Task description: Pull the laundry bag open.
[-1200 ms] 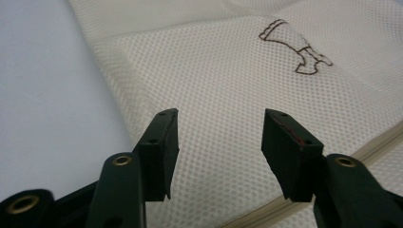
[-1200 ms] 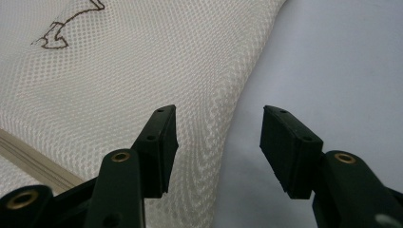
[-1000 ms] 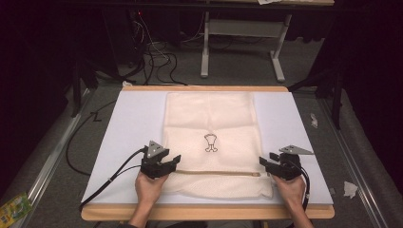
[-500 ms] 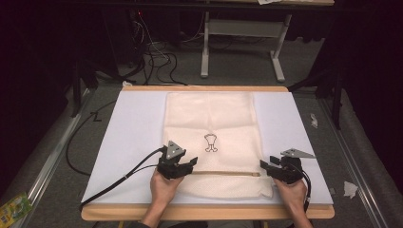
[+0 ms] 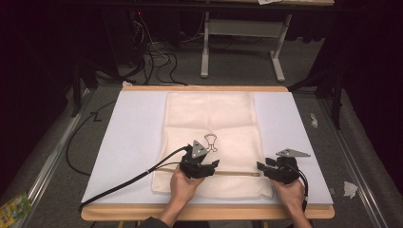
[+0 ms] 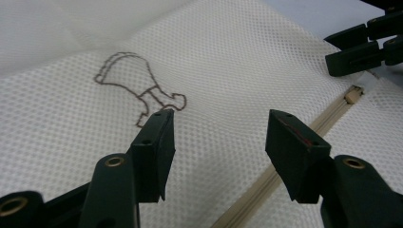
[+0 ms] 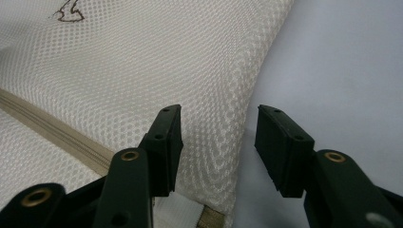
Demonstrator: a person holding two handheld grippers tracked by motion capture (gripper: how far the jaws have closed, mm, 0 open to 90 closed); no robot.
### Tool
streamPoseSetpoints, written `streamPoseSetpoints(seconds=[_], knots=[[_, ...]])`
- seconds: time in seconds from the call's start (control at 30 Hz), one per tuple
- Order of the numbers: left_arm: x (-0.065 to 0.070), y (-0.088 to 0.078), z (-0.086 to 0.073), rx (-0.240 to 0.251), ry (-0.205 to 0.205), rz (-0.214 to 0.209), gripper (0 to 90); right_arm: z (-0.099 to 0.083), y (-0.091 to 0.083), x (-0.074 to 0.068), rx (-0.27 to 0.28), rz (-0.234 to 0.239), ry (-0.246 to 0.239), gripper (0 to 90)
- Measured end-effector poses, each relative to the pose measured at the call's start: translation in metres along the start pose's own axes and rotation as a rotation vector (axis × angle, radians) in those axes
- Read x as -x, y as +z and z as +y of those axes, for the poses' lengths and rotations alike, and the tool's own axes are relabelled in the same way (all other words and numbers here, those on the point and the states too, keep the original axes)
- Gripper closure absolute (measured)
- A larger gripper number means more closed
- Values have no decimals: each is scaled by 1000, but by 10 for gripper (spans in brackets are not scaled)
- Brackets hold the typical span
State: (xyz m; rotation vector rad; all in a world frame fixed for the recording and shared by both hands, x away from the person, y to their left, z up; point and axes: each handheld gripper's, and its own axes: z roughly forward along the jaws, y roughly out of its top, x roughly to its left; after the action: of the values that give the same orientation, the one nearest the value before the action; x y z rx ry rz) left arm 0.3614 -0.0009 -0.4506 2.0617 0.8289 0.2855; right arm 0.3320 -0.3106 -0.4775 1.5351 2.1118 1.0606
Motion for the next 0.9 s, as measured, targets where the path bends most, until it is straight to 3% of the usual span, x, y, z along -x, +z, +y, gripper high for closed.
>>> streamPoseSetpoints(seconds=[0.27,0.33,0.4,0.87,0.9], knots=[[22,23,11,-38,28,-52,435,-1,0,-5,-18,-15,-70,723],[26,27,13,-38,20,-76,435,-1,0,-6,-24,-12,-80,788],[31,32,15,-52,42,-75,436,-1,0,-7,-26,-6,-93,852],[65,51,22,-99,103,-174,531,2,-7,-6,14,32,-101,885],[66,52,22,-91,94,-192,539,2,-8,-6,16,34,-96,885]])
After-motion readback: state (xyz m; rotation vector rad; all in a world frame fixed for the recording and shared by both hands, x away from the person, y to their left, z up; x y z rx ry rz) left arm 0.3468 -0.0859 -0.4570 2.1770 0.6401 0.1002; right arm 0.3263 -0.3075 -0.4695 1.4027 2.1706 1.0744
